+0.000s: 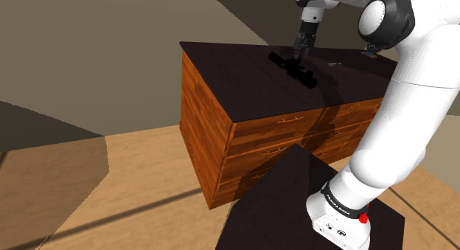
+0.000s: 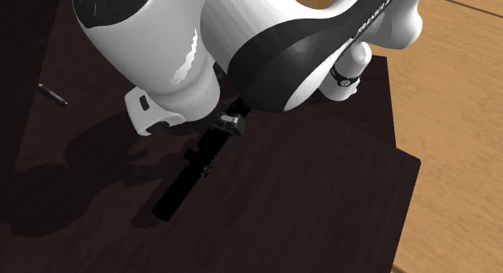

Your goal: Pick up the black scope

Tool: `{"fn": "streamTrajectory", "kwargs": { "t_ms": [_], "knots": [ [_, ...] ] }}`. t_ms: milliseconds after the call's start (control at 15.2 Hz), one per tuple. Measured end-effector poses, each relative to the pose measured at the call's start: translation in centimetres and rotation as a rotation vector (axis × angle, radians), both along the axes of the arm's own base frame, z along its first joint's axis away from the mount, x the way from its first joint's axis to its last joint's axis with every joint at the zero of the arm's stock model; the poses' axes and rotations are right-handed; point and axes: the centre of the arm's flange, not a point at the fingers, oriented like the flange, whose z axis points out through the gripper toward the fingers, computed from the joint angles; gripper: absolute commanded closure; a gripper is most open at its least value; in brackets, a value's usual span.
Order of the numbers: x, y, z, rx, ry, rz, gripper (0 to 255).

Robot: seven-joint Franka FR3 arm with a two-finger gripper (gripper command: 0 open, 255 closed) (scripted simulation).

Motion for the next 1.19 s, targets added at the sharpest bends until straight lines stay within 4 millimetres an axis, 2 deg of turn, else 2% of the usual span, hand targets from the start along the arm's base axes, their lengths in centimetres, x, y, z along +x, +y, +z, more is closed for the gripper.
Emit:
{"fn": "streamTrajectory", "kwargs": {
  "t_ms": [462, 528, 1188],
  "knots": [
    [0.3, -0.3, -3.4, 0.0, 0.001, 0.0, 0],
    [0.3, -0.3, -3.6, 0.0, 0.001, 0.0, 255],
    [0.3, -0.4, -3.7, -0.001, -0.001, 0.0, 255]
  ]
}}
